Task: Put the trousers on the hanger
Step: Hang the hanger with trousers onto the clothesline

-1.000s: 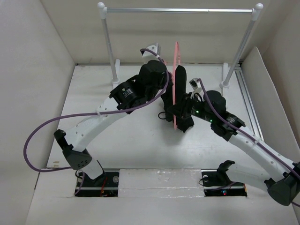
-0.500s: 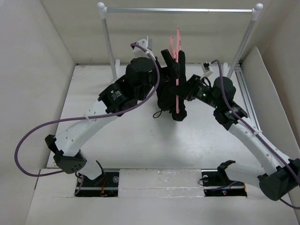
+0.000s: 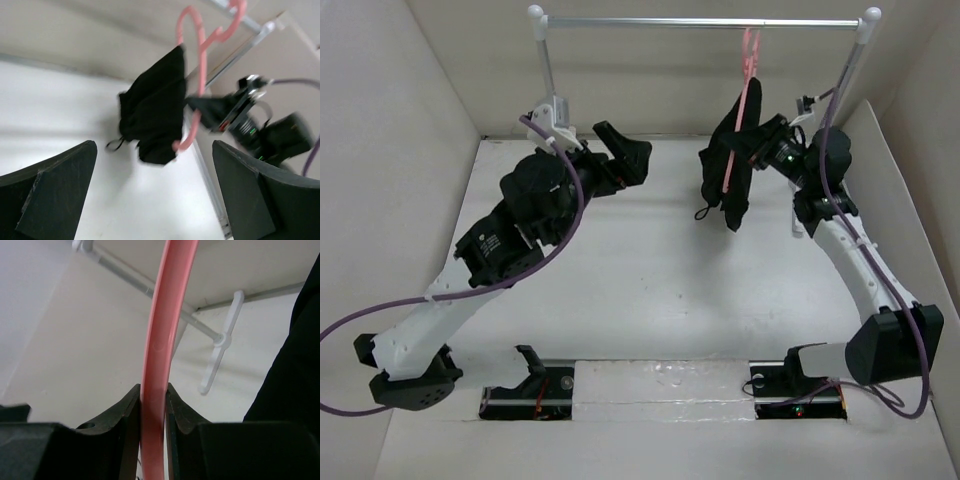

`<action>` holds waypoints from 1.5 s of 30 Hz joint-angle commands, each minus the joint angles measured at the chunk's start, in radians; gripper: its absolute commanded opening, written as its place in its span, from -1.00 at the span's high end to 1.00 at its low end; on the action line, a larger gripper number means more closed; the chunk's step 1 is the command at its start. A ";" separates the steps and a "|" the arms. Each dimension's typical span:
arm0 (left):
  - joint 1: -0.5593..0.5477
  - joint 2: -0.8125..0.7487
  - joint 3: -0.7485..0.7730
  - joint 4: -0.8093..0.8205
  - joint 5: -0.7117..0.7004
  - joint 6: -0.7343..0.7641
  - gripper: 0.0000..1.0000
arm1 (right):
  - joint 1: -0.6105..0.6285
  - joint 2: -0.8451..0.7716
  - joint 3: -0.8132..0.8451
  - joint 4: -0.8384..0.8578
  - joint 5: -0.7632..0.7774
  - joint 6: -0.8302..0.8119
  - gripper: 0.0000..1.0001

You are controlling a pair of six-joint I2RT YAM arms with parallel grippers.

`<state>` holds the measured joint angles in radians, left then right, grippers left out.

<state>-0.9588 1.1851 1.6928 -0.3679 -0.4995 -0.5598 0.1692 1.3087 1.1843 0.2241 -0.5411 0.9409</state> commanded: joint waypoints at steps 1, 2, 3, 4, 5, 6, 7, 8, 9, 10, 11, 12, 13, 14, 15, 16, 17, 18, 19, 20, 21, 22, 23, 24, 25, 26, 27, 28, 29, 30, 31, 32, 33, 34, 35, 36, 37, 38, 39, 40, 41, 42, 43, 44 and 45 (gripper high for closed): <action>0.006 -0.042 -0.157 -0.029 -0.008 -0.049 -0.94 | -0.072 0.018 0.116 0.242 -0.059 0.052 1.00; 0.006 -0.057 -0.191 -0.031 -0.005 -0.080 -0.94 | -0.103 0.027 0.127 0.245 -0.062 0.058 1.00; 0.006 -0.070 -0.223 -0.031 -0.001 -0.092 -0.94 | -0.118 0.041 0.150 0.247 -0.063 0.061 1.00; 0.006 -0.096 -0.278 -0.032 0.006 -0.104 -0.94 | -0.132 0.058 0.161 0.242 -0.068 0.064 1.00; 0.006 -0.108 -0.297 -0.032 0.004 -0.115 -0.94 | -0.148 0.066 0.169 0.242 -0.069 0.064 1.00; 0.006 -0.117 -0.321 -0.037 0.001 -0.136 -0.94 | -0.175 0.075 0.184 0.242 -0.071 0.065 1.00; 0.006 -0.134 -0.353 -0.045 -0.007 -0.143 -0.93 | -0.189 0.093 0.190 0.242 -0.075 0.064 1.00; 0.006 -0.140 -0.367 -0.046 -0.014 -0.150 -0.93 | -0.203 0.104 0.199 0.242 -0.080 0.064 1.00; 0.006 -0.146 -0.381 -0.049 -0.017 -0.160 -0.93 | -0.227 0.116 0.208 0.241 -0.086 0.059 1.00; 0.006 -0.157 -0.401 -0.054 -0.019 -0.164 -0.93 | -0.238 0.126 0.224 0.239 -0.095 0.059 1.00; 0.006 -0.160 -0.407 -0.057 -0.023 -0.167 -0.93 | -0.249 0.150 0.230 0.239 -0.099 0.062 1.00; 0.006 -0.162 -0.412 -0.062 -0.025 -0.170 -0.93 | -0.260 0.164 0.236 0.244 -0.103 0.067 1.00; 0.006 -0.165 -0.421 -0.069 -0.027 -0.178 -0.93 | -0.282 0.181 0.247 0.244 -0.121 0.070 1.00; 0.006 -0.166 -0.423 -0.072 -0.030 -0.181 -0.93 | -0.292 0.207 0.256 0.248 -0.128 0.081 1.00; 0.006 -0.168 -0.427 -0.074 -0.028 -0.184 -0.93 | -0.292 0.215 0.255 0.285 -0.128 0.107 1.00; 0.006 -0.173 -0.435 -0.074 -0.027 -0.189 -0.93 | -0.318 0.225 0.256 0.296 -0.135 0.113 1.00; 0.006 -0.174 -0.439 -0.075 -0.025 -0.192 -0.93 | -0.318 0.236 0.276 0.294 -0.143 0.114 1.00; 0.006 -0.179 -0.444 -0.074 -0.022 -0.195 -0.93 | -0.332 0.257 0.285 0.291 -0.149 0.114 1.00; 0.006 -0.182 -0.452 -0.077 -0.024 -0.201 -0.93 | -0.341 0.262 0.291 0.293 -0.155 0.116 1.00; 0.006 -0.183 -0.455 -0.078 -0.022 -0.204 -0.93 | -0.341 0.270 0.297 0.294 -0.158 0.116 1.00; 0.006 -0.185 -0.459 -0.080 -0.024 -0.206 -0.93 | -0.350 0.279 0.296 0.294 -0.160 0.119 1.00; 0.006 -0.189 -0.466 -0.082 -0.024 -0.209 -0.93 | -0.350 0.282 0.291 0.294 -0.160 0.119 1.00; 0.006 -0.188 -0.466 -0.083 -0.027 -0.212 -0.93 | -0.361 0.284 0.282 0.311 -0.160 0.125 1.00; 0.006 -0.186 -0.469 -0.086 -0.028 -0.213 -0.93 | -0.372 0.287 0.258 0.322 -0.160 0.134 1.00; 0.006 -0.189 -0.472 -0.091 -0.033 -0.215 -0.93 | -0.372 0.290 0.246 0.328 -0.160 0.139 1.00; 0.006 -0.189 -0.473 -0.094 -0.034 -0.216 -0.93 | -0.381 0.291 0.233 0.346 -0.161 0.144 1.00; 0.006 -0.190 -0.473 -0.094 -0.036 -0.218 -0.93 | -0.381 0.293 0.212 0.351 -0.163 0.145 1.00; 0.006 -0.188 -0.475 -0.097 -0.039 -0.218 -0.93 | -0.390 0.299 0.206 0.353 -0.164 0.144 1.00; 0.006 -0.188 -0.476 -0.100 -0.037 -0.219 -0.93 | -0.390 0.304 0.202 0.351 -0.172 0.141 1.00; 0.006 -0.183 -0.479 -0.100 -0.039 -0.221 -0.93 | -0.390 0.307 0.190 0.357 -0.177 0.134 1.00; 0.006 -0.183 -0.481 -0.101 -0.039 -0.222 -0.93 | -0.390 0.307 0.181 0.357 -0.178 0.134 1.00; 0.006 -0.182 -0.481 -0.098 -0.037 -0.223 -0.93 | -0.390 0.304 0.176 0.357 -0.177 0.131 0.99; 0.006 -0.179 -0.481 -0.098 -0.037 -0.223 -0.93 | -0.399 0.302 0.170 0.356 -0.178 0.122 0.87; 0.006 -0.174 -0.478 -0.098 -0.039 -0.223 -0.93 | -0.399 0.302 0.166 0.356 -0.184 0.116 0.73; 0.006 -0.170 -0.475 -0.098 -0.042 -0.221 -0.93 | -0.410 0.301 0.166 0.356 -0.189 0.113 0.38; 0.006 -0.167 -0.473 -0.100 -0.043 -0.219 -0.93 | -0.410 0.302 0.169 0.356 -0.194 0.104 0.14; 0.006 -0.157 -0.466 -0.106 -0.050 -0.215 -0.93 | -0.419 0.301 0.172 0.353 -0.201 0.096 -0.09; 0.006 -0.153 -0.461 -0.109 -0.054 -0.212 -0.93 | -0.430 0.290 0.190 0.324 -0.206 0.085 -0.44; 0.006 -0.150 -0.456 -0.111 -0.057 -0.209 -0.93 | -0.430 0.285 0.205 0.296 -0.209 0.040 -0.59; 0.018 -0.137 -0.444 -0.118 -0.059 -0.207 -0.93 | -0.442 0.279 0.222 0.258 -0.215 0.010 -0.70; 0.019 -0.131 -0.440 -0.118 -0.056 -0.200 -0.93 | -0.453 0.270 0.263 0.168 -0.217 -0.028 -0.90; 0.031 -0.122 -0.427 -0.121 -0.054 -0.192 -0.93 | -0.464 0.236 0.293 0.070 -0.206 -0.144 -1.00; 0.031 -0.117 -0.421 -0.120 -0.056 -0.192 -0.94 | -0.464 0.236 0.293 0.069 -0.194 -0.145 -1.00; 0.031 -0.111 -0.414 -0.118 -0.056 -0.178 -0.94 | -0.473 0.221 0.302 -0.021 -0.178 -0.186 -1.00; 0.031 -0.105 -0.406 -0.117 -0.056 -0.173 -0.94 | -0.473 0.187 0.314 -0.061 -0.165 -0.262 -1.00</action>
<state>-0.9375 1.0737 1.2289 -0.4877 -0.5308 -0.7574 -0.2890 1.6047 1.4158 0.2981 -0.7269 0.8829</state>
